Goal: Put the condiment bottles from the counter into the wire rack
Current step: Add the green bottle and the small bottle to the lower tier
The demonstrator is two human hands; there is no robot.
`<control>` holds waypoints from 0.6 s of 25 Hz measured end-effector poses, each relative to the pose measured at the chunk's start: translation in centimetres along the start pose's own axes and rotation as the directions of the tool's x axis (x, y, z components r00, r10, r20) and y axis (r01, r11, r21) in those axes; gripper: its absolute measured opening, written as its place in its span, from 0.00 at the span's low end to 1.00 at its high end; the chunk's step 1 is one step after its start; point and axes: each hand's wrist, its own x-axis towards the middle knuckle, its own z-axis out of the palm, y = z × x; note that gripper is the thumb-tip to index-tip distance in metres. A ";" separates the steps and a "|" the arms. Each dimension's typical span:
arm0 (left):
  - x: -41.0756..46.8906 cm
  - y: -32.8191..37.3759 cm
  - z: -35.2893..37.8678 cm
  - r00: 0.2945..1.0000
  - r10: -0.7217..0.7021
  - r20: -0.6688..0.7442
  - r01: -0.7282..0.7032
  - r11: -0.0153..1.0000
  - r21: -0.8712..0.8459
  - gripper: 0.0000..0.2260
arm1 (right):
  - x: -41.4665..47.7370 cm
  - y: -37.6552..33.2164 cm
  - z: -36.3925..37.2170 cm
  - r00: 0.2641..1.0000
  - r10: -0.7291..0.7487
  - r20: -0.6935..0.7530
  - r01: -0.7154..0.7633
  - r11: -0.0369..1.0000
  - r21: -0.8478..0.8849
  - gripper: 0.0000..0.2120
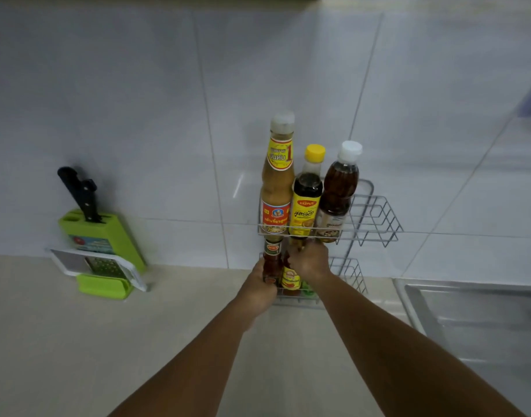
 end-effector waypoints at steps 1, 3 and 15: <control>0.1 -0.1 0.3 1.000 0.006 0.000 -0.006 1.000 -0.003 0.31 | 0.4 0.5 0.2 1.000 0.019 -0.011 -0.019 0.999 0.032 0.15; 0.2 -0.3 0.5 1.000 0.012 -0.009 -0.012 1.000 -0.007 0.32 | 1.4 2.1 0.6 0.999 0.029 -0.023 -0.026 0.996 0.086 0.14; -0.2 -1.4 -0.8 0.999 -0.048 -0.009 0.048 0.999 0.020 0.30 | -2.7 0.8 -2.4 0.999 -0.024 0.037 0.027 0.997 -0.076 0.12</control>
